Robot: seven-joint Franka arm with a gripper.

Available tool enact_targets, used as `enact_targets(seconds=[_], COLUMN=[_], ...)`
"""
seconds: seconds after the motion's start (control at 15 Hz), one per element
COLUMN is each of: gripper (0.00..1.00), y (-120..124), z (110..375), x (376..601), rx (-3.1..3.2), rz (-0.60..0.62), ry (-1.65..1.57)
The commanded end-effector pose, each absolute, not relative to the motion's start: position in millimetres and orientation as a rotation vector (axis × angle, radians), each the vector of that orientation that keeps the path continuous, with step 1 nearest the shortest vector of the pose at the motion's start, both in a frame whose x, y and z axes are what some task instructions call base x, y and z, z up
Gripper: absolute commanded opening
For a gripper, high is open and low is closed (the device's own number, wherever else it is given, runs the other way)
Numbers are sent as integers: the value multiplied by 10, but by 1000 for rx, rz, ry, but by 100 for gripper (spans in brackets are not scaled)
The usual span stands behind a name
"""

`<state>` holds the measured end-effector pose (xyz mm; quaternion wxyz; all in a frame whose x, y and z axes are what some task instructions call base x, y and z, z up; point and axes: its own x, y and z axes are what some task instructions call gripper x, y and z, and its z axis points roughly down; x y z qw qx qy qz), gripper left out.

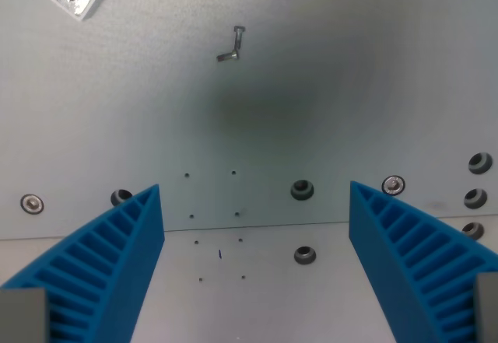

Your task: Rotate around gripper positive z

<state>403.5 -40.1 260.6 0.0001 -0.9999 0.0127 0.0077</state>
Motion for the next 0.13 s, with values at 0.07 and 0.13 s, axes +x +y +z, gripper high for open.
enact_targets(seconds=[0.07, 0.13], gripper=[100, 100], y=[-404, -404], z=[2642, 2642], x=[4036, 4036], rx=[-3128, -3126], rz=[10, 10], ry=[312, 333])
